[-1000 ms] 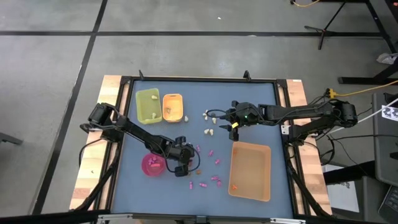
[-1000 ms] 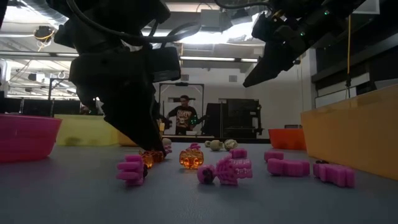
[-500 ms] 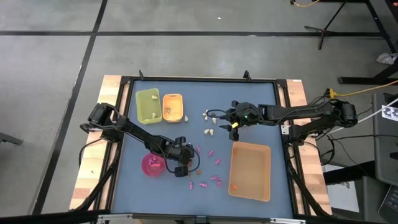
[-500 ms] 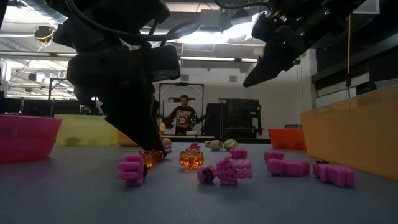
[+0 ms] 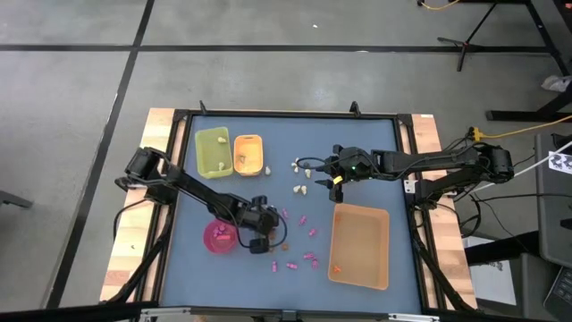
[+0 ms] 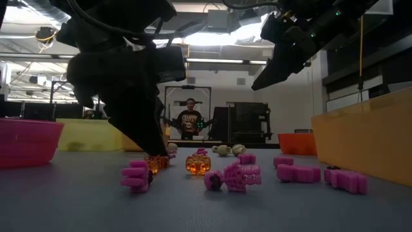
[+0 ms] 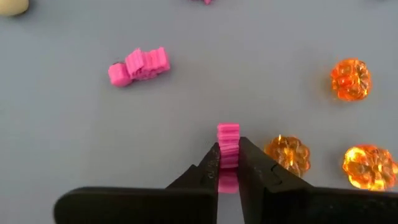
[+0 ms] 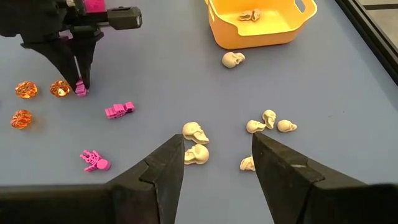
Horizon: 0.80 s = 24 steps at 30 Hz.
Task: Sort Halloween decoration
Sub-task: Put the pink skeleton toy into the red bowl
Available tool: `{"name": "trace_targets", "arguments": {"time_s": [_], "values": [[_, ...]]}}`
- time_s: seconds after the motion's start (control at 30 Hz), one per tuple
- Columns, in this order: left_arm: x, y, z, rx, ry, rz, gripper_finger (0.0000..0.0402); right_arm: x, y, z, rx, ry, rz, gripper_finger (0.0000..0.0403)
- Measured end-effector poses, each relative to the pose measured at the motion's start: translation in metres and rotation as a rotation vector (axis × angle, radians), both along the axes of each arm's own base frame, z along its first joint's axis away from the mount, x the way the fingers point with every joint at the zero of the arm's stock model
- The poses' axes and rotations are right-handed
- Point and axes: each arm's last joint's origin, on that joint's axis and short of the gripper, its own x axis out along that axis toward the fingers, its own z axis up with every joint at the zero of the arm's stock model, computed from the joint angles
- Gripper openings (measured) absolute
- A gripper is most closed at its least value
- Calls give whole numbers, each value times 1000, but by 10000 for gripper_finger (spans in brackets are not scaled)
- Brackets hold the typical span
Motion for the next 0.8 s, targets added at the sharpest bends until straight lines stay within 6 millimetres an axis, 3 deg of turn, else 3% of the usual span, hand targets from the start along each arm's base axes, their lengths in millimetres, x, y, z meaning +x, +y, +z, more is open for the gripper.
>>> {"name": "trace_targets", "arguments": {"time_s": [0.27, 0.47, 0.63, 0.8], "values": [[-16, 1, 46, -111, -43, -55, 17, 0, 0, 0, 0, -1, 0, 186], [-50, 6, 83, -265, 64, -56, 17, 0, 0, 0, 0, -1, 0, 186], [-84, 5, 93, -344, 279, 27, 17, 0, 0, 0, 0, 0, 0, 186], [-102, -6, 90, -313, 415, 44, 25, 0, 0, 0, 0, -3, 0, 186]]}}
